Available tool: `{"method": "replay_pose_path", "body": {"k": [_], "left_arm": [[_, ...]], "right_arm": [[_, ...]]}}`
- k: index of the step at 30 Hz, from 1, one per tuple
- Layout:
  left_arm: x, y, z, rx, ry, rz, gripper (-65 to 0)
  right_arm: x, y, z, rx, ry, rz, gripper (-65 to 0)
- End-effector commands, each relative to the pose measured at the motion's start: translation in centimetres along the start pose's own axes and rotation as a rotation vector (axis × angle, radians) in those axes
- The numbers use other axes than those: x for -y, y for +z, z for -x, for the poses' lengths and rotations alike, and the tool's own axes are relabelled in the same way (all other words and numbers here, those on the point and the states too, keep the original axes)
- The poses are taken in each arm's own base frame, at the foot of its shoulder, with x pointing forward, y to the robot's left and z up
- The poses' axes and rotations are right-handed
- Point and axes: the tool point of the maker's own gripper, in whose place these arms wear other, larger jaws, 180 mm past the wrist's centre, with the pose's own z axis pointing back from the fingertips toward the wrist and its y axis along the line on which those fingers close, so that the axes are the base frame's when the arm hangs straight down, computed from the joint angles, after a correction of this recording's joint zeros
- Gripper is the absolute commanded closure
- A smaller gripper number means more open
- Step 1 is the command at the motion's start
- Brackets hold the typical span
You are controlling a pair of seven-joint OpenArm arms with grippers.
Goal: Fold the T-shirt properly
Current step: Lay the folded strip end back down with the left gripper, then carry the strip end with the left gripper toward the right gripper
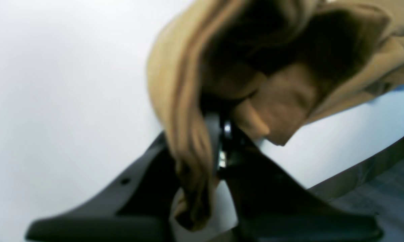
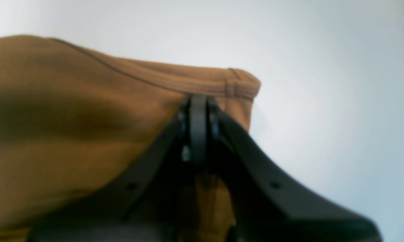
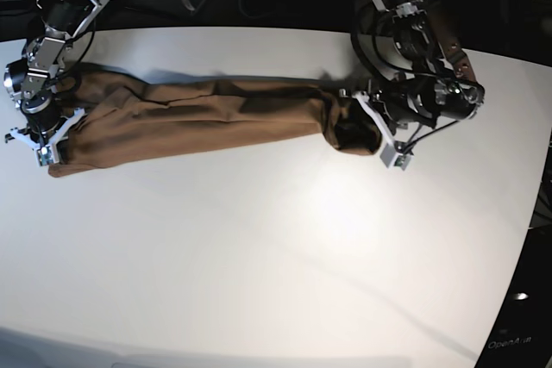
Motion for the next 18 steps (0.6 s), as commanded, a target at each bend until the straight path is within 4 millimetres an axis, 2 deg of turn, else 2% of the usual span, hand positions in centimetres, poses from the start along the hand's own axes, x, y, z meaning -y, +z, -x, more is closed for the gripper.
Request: {"method": "replay_pose_path", "body": {"k": [1, 8, 18], "left_arm": [[0.8, 0.3, -1.4, 0.042, -0.024, 0.015, -3.1], [4.4, 0.8, -4.2, 0.085, -0.186, 0.048, -3.1], [14.5, 2.3, -7.3, 0.269, -0.255, 0.457, -3.1]], "right_arm": [[-0.9, 0.7, 4.2, -0.193, 0.057, -0.044, -0.4], [-1.8, 0.5, 4.2, -0.190, 0.048, -0.056, -0.4], [-2.1, 0.4, 4.1, -0.189, 0.043, -0.060, -0.4]]}}
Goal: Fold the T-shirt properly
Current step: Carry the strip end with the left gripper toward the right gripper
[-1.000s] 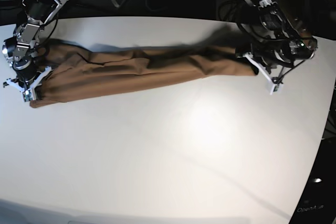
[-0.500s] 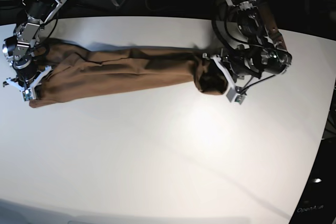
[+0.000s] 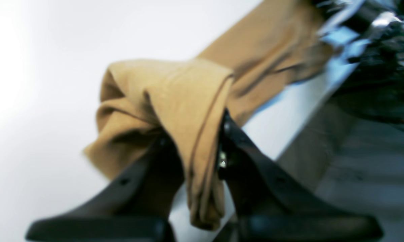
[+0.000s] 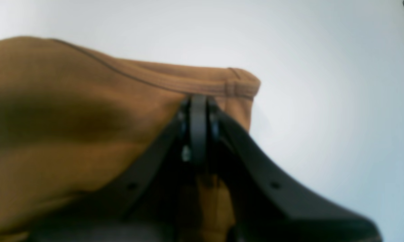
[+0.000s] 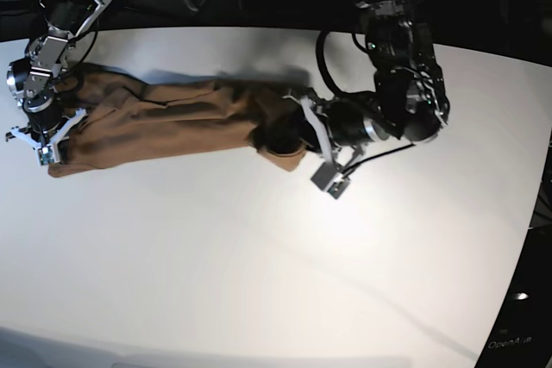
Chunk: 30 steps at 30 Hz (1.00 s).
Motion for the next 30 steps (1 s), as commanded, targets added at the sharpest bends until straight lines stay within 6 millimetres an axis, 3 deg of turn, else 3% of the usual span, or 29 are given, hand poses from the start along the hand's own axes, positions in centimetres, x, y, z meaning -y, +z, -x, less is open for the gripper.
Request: {"method": "replay_pose_path", "body": {"k": [1, 8, 15, 25, 30], "left_arm": [[1.3, -0.2, -1.7, 0.053, -0.028, 0.048, -3.1], [5.1, -4.6, -0.8, 0.000, 0.115, 0.246, -3.1], [4.9, -7.4, -0.2, -0.005, 0.202, 0.292, -3.1], [6.5, -9.6, -3.5, -0.047, 0.086, 0.352, -3.1], [7.6, -9.8, -5.6, -0.022, 0.113, 0.437, -3.1]], "right_arm": [[-1.6, 0.5, 4.2, -0.192, 0.053, -0.067, -0.4], [-1.6, 0.6, 4.2, -0.194, 0.053, -0.067, -0.4], [-1.7, 0.7, 4.5, -0.199, 0.053, -0.069, -0.4], [-2.3, 0.7, 4.7, -0.205, 0.065, -0.084, -0.4], [-2.4, 0.7, 4.6, -0.205, 0.069, -0.089, -0.4]]}}
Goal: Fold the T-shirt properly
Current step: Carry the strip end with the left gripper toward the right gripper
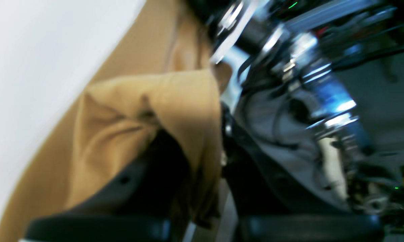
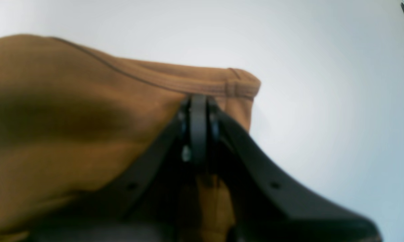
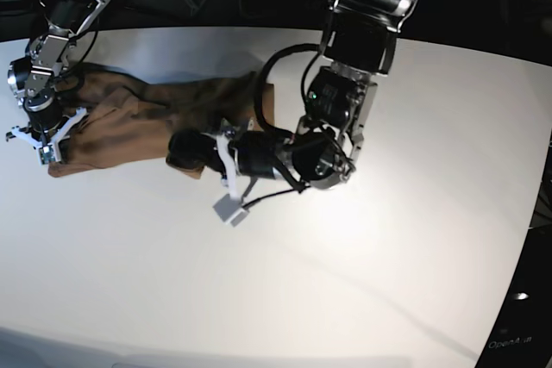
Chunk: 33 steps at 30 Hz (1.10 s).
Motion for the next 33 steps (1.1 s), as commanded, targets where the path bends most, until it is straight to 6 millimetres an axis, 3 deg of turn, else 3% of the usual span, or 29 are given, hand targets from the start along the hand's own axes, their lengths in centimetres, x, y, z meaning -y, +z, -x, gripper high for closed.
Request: {"method": "replay_pose_path", "body": {"k": [1, 7, 12, 17, 24, 33], "left_arm": [[0.8, -0.1, -1.5, 0.034, -0.017, 0.030, -3.1], [0.1, -0.3, -2.0, 0.022, 0.002, 0.029, -3.1], [1.6, -2.1, -0.3, -0.061, -0.047, 0.055, -3.1], [2.6, -3.2, -0.1, -0.056, -0.072, 0.073, -3.1], [1.0, -3.8, 1.8, -0.093, 0.008, 0.059, -3.4], [0.9, -3.8, 1.1, -0.054, 0.013, 0.058, -4.0]], "right_arm": [[-2.1, 0.7, 4.6, -0.208, 0.054, -0.085, -0.4], [-2.1, 0.7, 4.6, -0.208, 0.054, -0.085, -0.4], [-2.8, 0.4, 4.4, -0.211, 0.060, -0.094, -0.4], [-4.4, 0.3, 4.8, -0.236, 0.078, -0.119, -0.4], [-4.6, 0.3, 4.9, -0.239, 0.085, -0.123, -0.4], [-4.3, 0.3, 4.8, -0.238, 0.088, -0.119, -0.4]]}}
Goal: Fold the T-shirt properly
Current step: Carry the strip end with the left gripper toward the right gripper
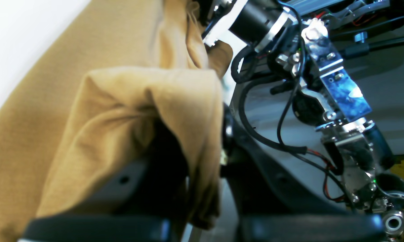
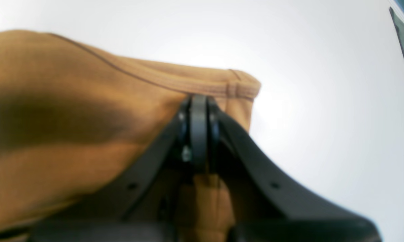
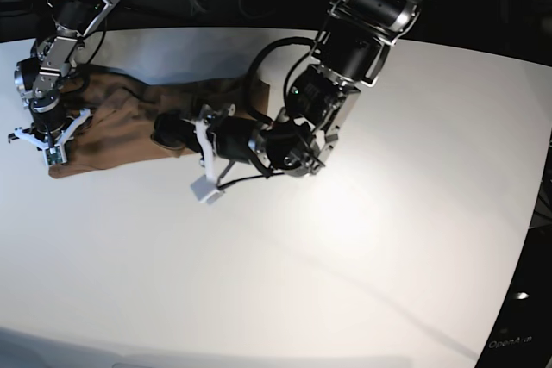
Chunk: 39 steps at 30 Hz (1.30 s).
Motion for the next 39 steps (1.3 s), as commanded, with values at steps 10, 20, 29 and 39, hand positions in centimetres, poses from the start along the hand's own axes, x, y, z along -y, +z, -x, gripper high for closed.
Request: {"method": "replay_pose_path", "body": {"k": [10, 20, 29, 39], "left_arm": [[0.6, -0.1, -2.0, 0.048, 0.055, -0.006, -65.0], [0.8, 0.6, -1.6, -0.003, 0.045, -0.004, -65.0], [2.2, 0.9, -2.4, 0.003, -0.019, 0.007, -65.0], [6.6, 0.1, -2.6, -0.047, -0.208, 0.055, -65.0]], "right_arm": [[-3.5, 0.7, 4.8, -0.219, 0.050, -0.140, -0.4], [-3.5, 0.7, 4.8, -0.218, 0.050, -0.140, -0.4], [-3.6, 0.7, 4.8, -0.216, 0.045, -0.142, -0.4], [-3.7, 0.7, 4.7, -0.215, 0.049, -0.145, -0.4]]}}
